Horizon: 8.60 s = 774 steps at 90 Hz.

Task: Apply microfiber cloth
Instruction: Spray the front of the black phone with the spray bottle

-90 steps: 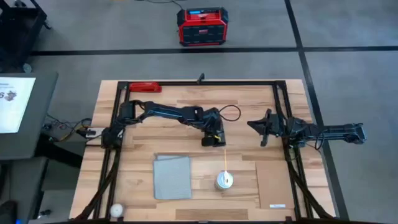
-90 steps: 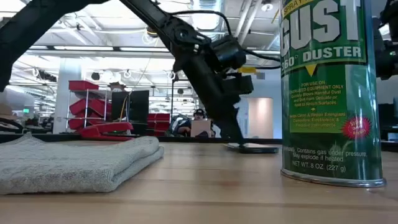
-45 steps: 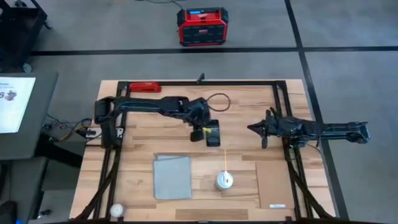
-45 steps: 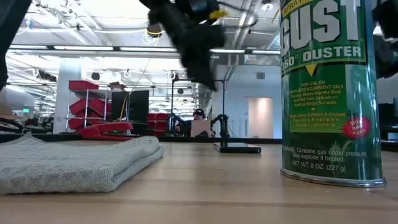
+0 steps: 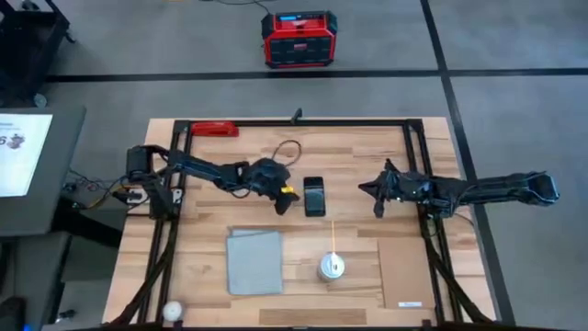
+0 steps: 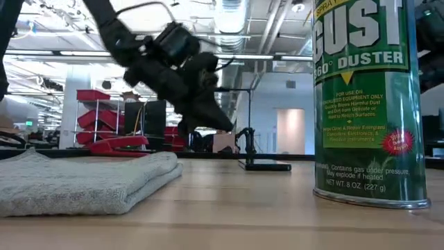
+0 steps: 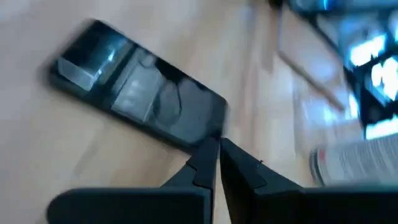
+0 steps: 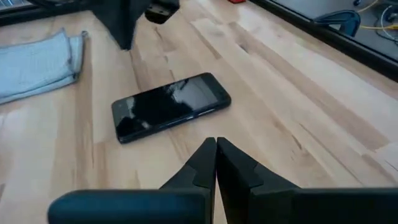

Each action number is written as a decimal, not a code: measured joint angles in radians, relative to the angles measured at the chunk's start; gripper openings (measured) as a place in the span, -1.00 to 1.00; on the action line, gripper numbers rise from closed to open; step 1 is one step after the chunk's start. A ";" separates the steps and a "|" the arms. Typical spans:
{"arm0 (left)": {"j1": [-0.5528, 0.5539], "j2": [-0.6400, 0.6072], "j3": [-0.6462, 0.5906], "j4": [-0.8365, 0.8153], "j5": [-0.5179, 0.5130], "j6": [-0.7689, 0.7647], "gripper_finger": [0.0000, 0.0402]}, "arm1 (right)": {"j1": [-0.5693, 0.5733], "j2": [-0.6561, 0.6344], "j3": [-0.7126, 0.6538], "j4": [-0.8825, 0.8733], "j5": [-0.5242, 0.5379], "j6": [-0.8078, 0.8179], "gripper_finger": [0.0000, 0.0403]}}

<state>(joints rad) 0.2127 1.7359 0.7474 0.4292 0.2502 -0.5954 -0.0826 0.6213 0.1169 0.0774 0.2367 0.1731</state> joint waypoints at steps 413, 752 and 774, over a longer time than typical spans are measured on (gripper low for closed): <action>0.055 0.131 0.101 -0.199 -0.044 -0.296 -0.28 | 0.035 1.175 0.696 0.074 -0.138 -0.226 -1.00; 0.006 -0.118 0.059 -0.166 -0.054 0.190 -0.95 | -0.065 1.088 0.877 -0.225 -0.070 -0.252 -1.00; 0.017 -0.204 0.059 -0.249 -0.102 0.230 -0.95 | -0.065 1.087 0.908 -0.191 -0.057 -0.242 -1.00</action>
<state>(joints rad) 0.2298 1.5319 0.8066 0.1807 0.1487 -0.3656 -0.1475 1.7081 1.0252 -0.1136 0.1801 -0.0689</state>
